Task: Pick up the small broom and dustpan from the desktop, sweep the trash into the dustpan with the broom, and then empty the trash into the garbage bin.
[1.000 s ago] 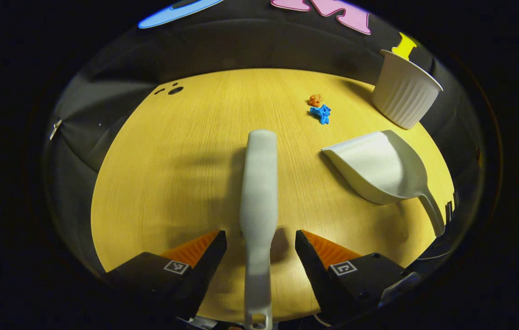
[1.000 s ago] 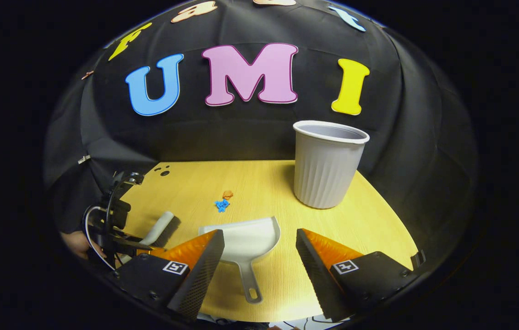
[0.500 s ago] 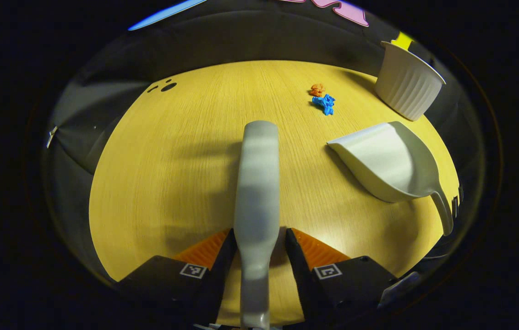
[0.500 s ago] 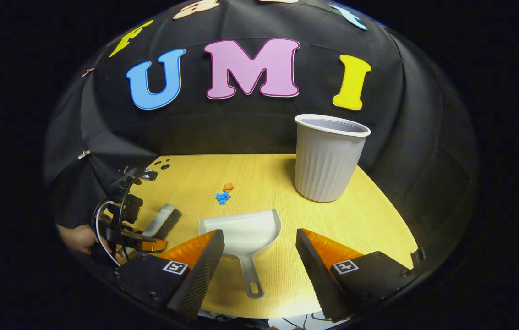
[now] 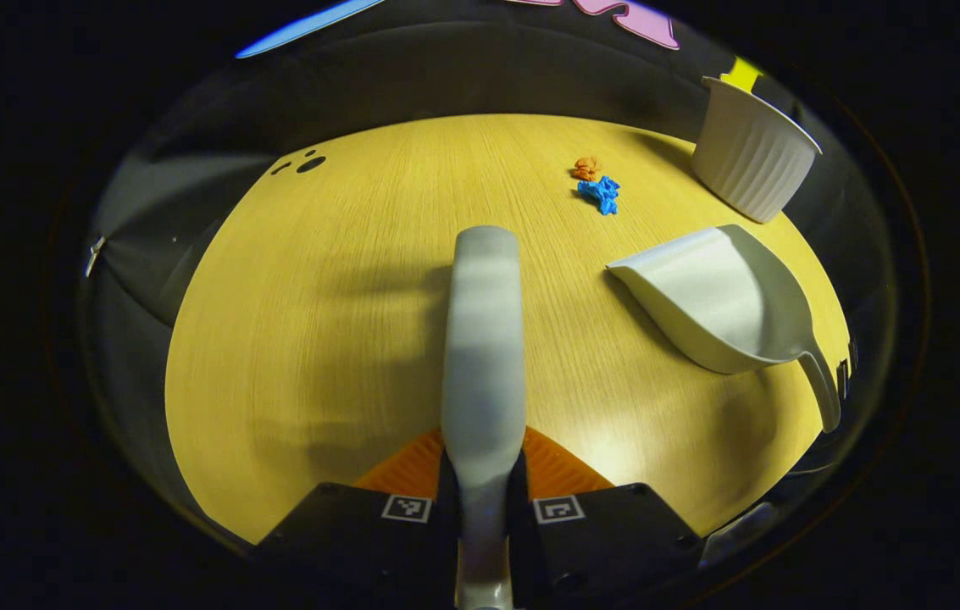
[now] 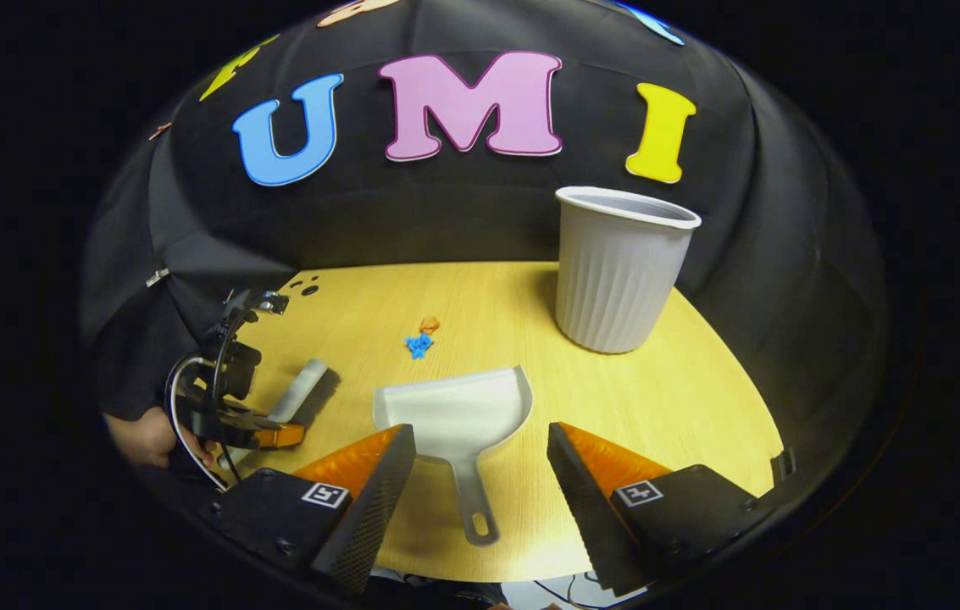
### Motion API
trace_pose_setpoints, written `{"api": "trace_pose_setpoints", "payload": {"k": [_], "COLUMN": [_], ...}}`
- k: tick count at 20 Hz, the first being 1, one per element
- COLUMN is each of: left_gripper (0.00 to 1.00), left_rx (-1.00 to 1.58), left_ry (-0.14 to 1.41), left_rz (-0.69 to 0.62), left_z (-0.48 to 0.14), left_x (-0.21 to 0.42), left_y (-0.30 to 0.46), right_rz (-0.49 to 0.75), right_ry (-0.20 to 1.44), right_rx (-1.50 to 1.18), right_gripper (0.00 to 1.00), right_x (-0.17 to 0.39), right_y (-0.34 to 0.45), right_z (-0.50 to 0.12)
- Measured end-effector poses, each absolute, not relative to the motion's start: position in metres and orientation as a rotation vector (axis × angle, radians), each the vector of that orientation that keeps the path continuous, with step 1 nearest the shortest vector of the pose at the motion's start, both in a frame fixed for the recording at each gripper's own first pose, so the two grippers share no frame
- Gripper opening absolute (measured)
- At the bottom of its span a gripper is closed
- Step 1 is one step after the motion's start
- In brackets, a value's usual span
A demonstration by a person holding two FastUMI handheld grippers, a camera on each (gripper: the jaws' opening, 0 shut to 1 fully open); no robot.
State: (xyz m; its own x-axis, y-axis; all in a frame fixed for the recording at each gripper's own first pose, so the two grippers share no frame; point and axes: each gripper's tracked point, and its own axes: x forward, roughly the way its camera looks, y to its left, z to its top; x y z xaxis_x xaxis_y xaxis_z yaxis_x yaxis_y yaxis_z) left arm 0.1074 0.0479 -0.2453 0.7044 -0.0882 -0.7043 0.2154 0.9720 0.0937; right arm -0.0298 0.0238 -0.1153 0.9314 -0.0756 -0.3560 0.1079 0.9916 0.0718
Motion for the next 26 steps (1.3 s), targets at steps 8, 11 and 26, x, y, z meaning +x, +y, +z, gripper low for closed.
{"api": "trace_pose_setpoints", "payload": {"k": [8, 11, 26], "left_gripper": [0.24, 0.25, 0.25], "left_rx": [0.020, -0.004, -0.024], "left_ry": [0.696, 0.673, 0.706], "left_rz": [-0.106, -0.077, 0.068], "left_z": [-0.229, -0.221, -0.226], "left_x": [0.090, 0.074, 0.023], "left_y": [0.079, 0.095, 0.138], "right_rz": [-0.045, -0.055, -0.067], "right_ry": [0.561, 0.638, 0.883], "right_rx": [0.145, 0.141, 0.086], "right_gripper": [0.98, 0.99, 0.99], "right_x": [-0.020, -0.013, 0.027], "right_y": [0.036, 0.032, 0.032], "right_z": [-0.165, -0.188, -0.270]}}
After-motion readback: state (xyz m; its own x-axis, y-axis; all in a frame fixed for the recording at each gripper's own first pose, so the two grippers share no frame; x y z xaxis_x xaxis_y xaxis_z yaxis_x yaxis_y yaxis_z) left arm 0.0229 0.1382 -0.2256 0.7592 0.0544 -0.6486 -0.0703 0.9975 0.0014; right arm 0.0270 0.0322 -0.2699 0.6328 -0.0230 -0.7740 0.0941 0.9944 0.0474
